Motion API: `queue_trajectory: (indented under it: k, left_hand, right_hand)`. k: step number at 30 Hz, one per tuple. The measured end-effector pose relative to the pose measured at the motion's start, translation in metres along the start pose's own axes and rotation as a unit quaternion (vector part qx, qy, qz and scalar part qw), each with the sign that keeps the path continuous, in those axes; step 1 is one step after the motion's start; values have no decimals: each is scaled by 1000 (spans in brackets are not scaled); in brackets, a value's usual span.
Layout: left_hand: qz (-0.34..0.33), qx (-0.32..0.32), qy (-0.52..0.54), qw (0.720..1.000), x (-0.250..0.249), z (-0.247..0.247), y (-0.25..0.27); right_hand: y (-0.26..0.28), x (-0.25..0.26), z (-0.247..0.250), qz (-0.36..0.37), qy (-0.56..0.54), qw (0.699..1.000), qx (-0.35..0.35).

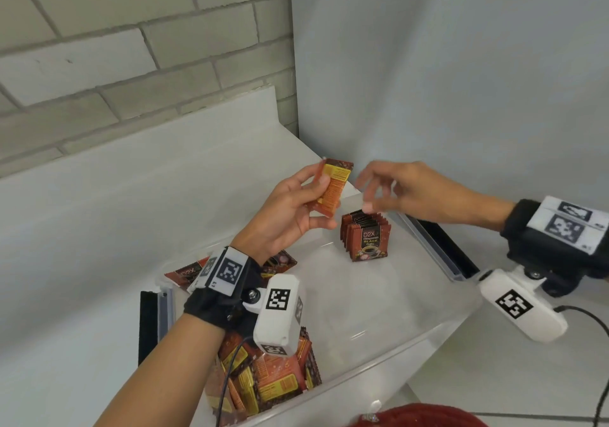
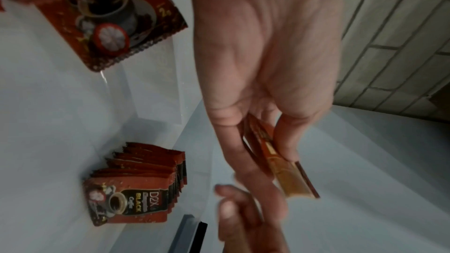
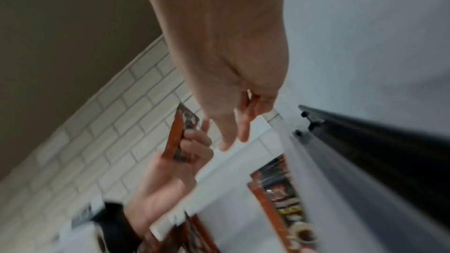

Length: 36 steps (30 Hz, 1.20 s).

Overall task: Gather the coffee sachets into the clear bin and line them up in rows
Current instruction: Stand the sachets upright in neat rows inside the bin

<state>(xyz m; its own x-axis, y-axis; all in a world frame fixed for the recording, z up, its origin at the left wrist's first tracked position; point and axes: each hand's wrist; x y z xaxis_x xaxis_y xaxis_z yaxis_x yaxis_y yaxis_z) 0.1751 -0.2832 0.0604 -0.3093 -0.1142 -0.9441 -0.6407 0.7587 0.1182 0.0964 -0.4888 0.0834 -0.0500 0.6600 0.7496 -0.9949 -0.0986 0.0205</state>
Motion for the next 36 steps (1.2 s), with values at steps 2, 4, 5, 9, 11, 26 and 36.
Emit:
queue_trajectory:
  k: [2,4,5,9,11,26,36]
  left_hand:
    - [1,5,2,1000,0,0,0]
    - [10,13,3,1000,0,-1,-1]
    - [16,20,6,1000,1,-1,0]
    - [21,59,0,998,2,-2,1]
    - [23,64,-19,998,3,0,-1]
    - [-13,1,-136,991,10,2,-6]
    - [-47,-78,-61,994,4,3,-8]
  right_hand:
    - [-3,12,3,25,-116,993,-28]
    - [-4,24,2,46,-166,985,-9]
    - [-5,28,1,57,-175,983,7]
    - [-10,34,-5,62,-212,975,9]
    - [-13,35,-4,42,-228,973,-15]
    - [-14,39,12,-47,-247,965,-70]
    - [-7,42,18,-126,-214,968,-24]
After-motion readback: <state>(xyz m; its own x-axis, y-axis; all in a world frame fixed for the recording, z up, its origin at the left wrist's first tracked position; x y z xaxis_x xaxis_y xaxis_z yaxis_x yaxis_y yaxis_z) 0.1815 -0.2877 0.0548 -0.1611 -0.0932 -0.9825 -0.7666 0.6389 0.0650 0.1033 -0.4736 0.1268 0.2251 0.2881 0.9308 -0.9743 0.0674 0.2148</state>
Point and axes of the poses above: each hand's wrist, its own y-axis away from the middle knuckle, its own z-axis out of the back of the hand, x = y × z, and after that the axes turned 12 degrees about -y, right-handed
